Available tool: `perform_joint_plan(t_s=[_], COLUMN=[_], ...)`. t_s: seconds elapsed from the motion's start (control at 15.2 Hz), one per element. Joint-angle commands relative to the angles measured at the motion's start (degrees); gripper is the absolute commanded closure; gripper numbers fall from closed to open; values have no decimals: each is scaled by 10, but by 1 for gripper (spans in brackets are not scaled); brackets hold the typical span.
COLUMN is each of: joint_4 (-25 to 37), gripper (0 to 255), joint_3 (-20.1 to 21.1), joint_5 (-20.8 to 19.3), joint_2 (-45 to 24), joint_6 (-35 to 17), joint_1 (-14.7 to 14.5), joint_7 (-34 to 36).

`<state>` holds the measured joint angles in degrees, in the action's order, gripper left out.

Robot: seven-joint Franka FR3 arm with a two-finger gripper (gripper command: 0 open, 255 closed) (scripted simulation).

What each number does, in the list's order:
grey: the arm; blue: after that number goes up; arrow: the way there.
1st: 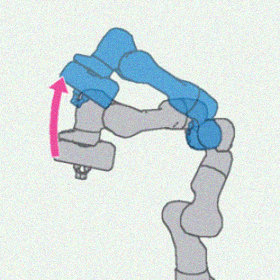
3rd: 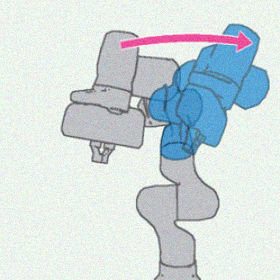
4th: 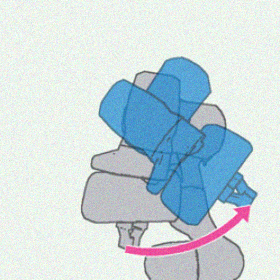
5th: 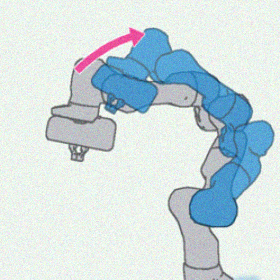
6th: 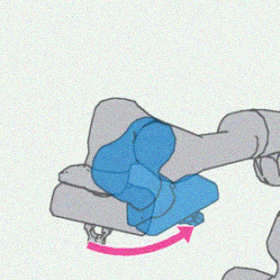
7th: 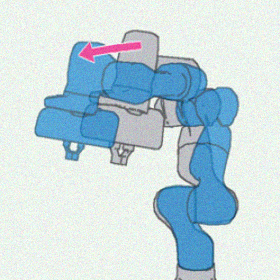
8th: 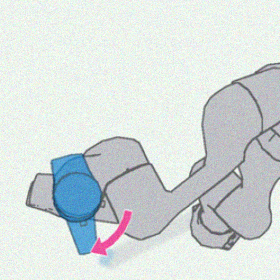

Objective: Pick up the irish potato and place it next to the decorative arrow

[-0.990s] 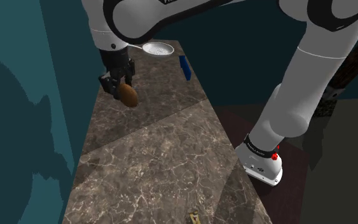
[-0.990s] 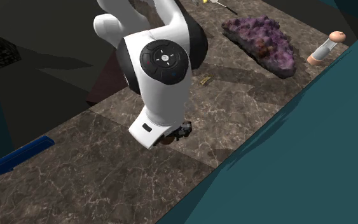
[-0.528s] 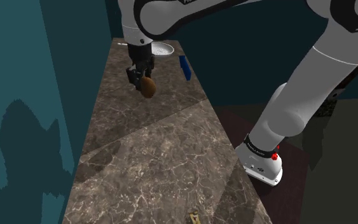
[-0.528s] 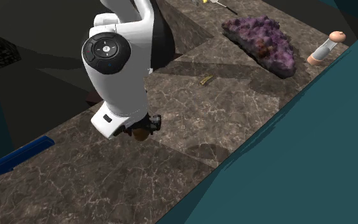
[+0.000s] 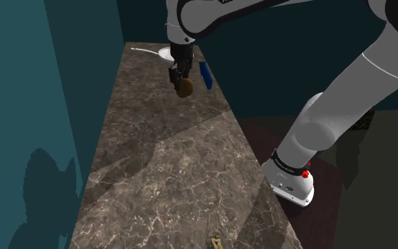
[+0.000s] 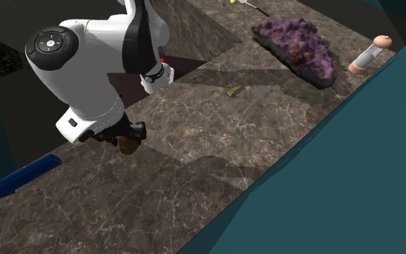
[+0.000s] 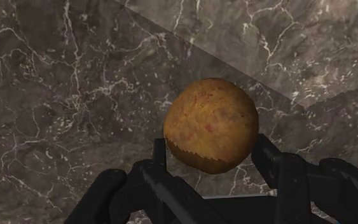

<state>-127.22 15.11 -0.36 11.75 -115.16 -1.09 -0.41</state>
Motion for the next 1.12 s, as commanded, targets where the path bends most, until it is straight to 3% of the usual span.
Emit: perform_joint_plan(t_s=[0.0, 0.53, 1.06], joint_4=[-12, -51, -49], gripper=[255, 255, 255], joint_3=[-19, -94, -171], joint_5=[0, -16, -39], joint_2=[17, 52, 47], joint_6=[3, -5, -14], joint_1=[11, 58, 108], joint_7=[-32, -146, -259])
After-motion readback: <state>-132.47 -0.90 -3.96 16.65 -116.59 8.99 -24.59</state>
